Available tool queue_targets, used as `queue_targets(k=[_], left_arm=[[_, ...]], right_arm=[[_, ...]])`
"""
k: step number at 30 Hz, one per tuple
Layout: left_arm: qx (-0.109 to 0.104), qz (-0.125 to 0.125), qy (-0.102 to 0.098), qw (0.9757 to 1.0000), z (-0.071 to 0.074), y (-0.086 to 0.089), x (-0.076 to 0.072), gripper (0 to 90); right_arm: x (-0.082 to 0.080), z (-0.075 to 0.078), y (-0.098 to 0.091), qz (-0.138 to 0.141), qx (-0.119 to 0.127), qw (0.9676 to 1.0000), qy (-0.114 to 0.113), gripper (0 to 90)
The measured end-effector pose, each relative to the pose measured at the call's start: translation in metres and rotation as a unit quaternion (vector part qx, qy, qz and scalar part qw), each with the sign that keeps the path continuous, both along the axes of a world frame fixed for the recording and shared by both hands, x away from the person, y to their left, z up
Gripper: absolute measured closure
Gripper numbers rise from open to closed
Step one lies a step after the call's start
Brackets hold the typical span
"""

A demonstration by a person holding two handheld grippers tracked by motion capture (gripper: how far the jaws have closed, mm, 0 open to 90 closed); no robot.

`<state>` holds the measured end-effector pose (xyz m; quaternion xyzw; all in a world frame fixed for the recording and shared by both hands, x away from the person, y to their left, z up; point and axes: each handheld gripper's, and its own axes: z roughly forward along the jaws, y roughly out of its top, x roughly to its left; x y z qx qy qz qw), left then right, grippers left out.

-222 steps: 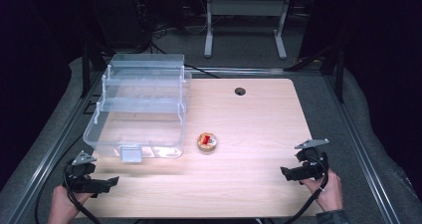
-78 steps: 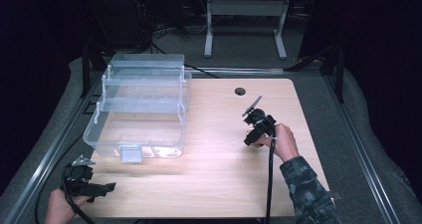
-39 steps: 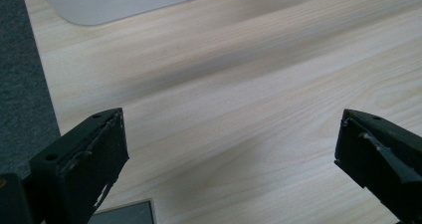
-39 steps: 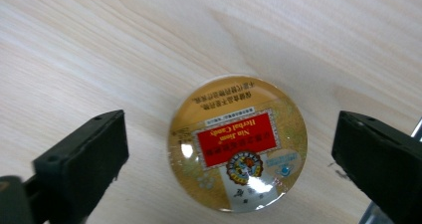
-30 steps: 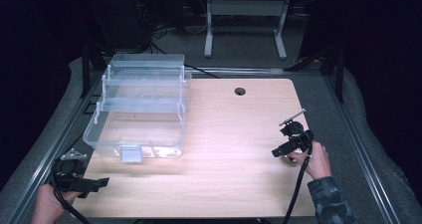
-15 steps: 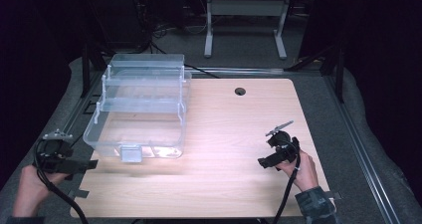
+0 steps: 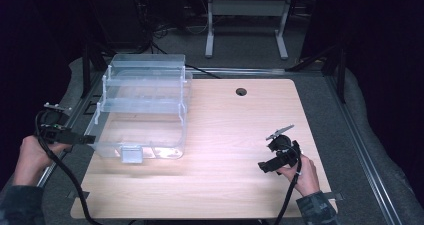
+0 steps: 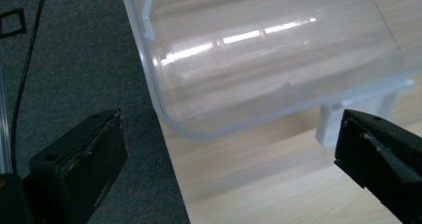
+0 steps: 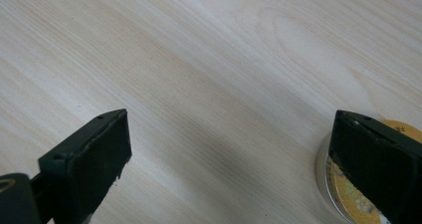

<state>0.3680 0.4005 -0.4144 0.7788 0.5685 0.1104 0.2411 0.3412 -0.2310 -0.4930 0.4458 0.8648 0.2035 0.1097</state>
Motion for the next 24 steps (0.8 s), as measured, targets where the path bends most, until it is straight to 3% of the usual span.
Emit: queue_targets(k=[2, 4, 8, 15, 17, 24], left_arm=[[0.003, 0.011, 0.012, 0.9999, -0.004, 0.002, 0.010, 0.1], [0.006, 0.015, 0.028, 0.9995, -0.009, 0.005, 0.020, 1.1], [-0.001, 0.029, 0.051, 0.9983, -0.020, 0.010, 0.038, 11.4], [-0.002, 0.051, 0.082, 0.9954, -0.037, 0.018, 0.059, 35.7], [-0.003, 0.063, 0.084, 0.9944, -0.041, 0.021, 0.063, 46.3], [0.004, 0.075, 0.089, 0.9932, -0.047, 0.022, 0.071, 70.9]], right_arm=[[0.000, 0.000, 0.002, -0.003, -0.010, 0.9999, -0.002, 2.8], [0.000, -0.001, 0.002, 0.001, -0.003, 1.0000, 0.000, 2.9], [0.001, -0.001, 0.003, 0.004, -0.005, 1.0000, 0.002, 3.3], [0.000, -0.001, 0.005, 0.007, -0.009, 0.9999, 0.005, 4.1], [-0.001, -0.001, 0.004, 0.006, -0.009, 0.9999, 0.006, 4.3], [-0.001, -0.001, 0.002, 0.003, -0.017, 0.9998, 0.008, 5.2]])
